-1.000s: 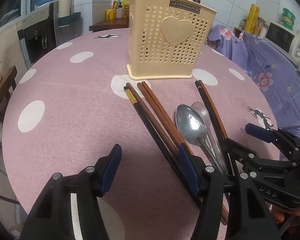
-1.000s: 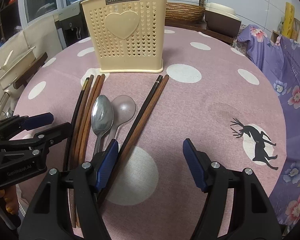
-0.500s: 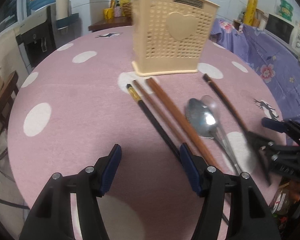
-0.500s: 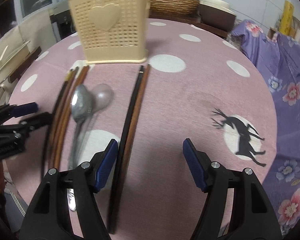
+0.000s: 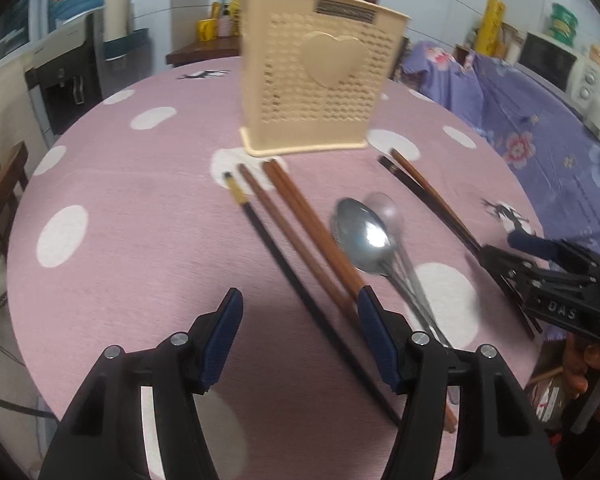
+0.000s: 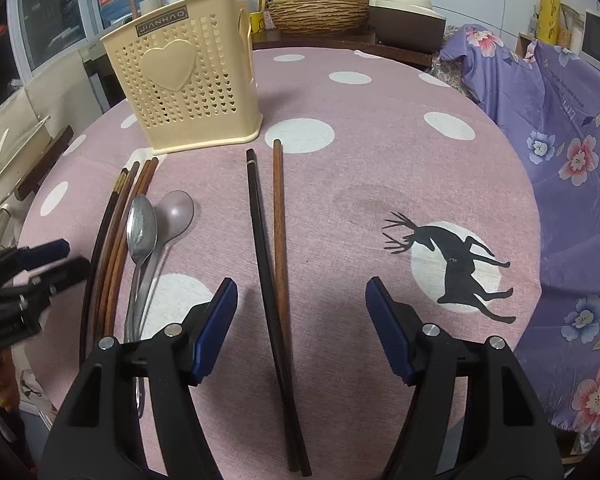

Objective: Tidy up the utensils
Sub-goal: 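Move both grippers back toward the remaining chopsticks on the table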

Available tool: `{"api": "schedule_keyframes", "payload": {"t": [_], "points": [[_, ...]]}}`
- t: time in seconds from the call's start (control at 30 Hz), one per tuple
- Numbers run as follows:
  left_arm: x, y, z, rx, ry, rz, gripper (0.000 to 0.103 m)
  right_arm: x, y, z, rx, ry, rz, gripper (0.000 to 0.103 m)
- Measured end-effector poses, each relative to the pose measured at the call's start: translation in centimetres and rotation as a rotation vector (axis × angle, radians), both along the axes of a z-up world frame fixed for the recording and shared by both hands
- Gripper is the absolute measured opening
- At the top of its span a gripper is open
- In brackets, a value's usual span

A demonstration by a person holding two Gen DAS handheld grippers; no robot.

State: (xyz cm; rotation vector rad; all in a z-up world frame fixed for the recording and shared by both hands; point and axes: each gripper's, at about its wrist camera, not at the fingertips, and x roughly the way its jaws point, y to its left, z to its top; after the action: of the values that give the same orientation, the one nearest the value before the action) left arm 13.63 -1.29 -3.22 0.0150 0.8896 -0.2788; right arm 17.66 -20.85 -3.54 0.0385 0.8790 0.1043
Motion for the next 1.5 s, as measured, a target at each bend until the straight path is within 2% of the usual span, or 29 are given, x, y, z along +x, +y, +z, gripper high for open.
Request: {"api": "schedule_keyframes", "payload": {"t": [0.07,0.2,0.33,0.47,0.5,0.6,0.8,0.9,0.97,1.03,1.17,1.27,1.37,1.5], "points": [[-0.3,-0.9,-0.5,0.008,0.017,-0.016,0.059,0.0,-0.1,-0.1,0.007,0.003,-0.005,0.067],[-1.1,-1.4,-0.7,0.058,-0.011,-0.022,0.06,-0.1,-0.2,-0.1,0.015,0.002,-0.012,0.067],[-1.3,0.8,-0.6,0.059,0.007,0.007,0.062,-0.2,-0.4,-0.1,0.017,-0.003,-0.011,0.067],[-1.0,3.8,-0.7,0.13,0.004,0.093,0.062,-0.3,-0.6,-0.1,0.024,-0.003,-0.012,0.067],[-0.9,4.3,-0.7,0.128,0.006,0.112,0.062,-0.3,-0.7,-0.1,0.026,-0.004,-0.013,0.067],[-1.0,5.2,-0.2,0.035,0.012,0.144,0.061,-0.4,-0.6,-0.1,0.032,-0.005,-0.011,0.067],[-2.0,0.5,0.1,-0.003,0.003,0.009,0.061,-0.5,-0.3,0.0,0.027,-0.011,-0.005,0.067],[-2.5,-1.5,-0.6,0.03,0.009,-0.027,0.061,-0.6,-0.5,-0.1,0.027,-0.005,-0.009,0.067],[-3.2,-2.2,-0.8,0.099,-0.036,-0.033,0.063,-0.6,-0.5,-0.2,0.029,-0.001,-0.011,0.067],[-3.4,-1.4,-0.7,0.106,-0.027,-0.023,0.063,-0.7,-0.6,-0.2,0.03,-0.002,-0.011,0.067],[-3.7,1.7,-0.8,0.079,0.001,0.005,0.073,-0.7,-0.8,-0.3,0.035,-0.003,-0.013,0.067],[-3.5,3.6,-0.8,0.109,0.01,0.075,0.073,-0.6,-0.6,-0.5,0.044,0.002,-0.009,0.067],[-3.4,4.2,-0.8,0.099,0.013,0.085,0.073,-0.6,-0.4,-0.4,0.045,0.0,0.002,0.067],[-2.9,4.1,-0.4,0.176,-0.015,0.104,0.073,-0.8,-0.4,0.1,0.036,-0.016,0.002,0.067]]}}
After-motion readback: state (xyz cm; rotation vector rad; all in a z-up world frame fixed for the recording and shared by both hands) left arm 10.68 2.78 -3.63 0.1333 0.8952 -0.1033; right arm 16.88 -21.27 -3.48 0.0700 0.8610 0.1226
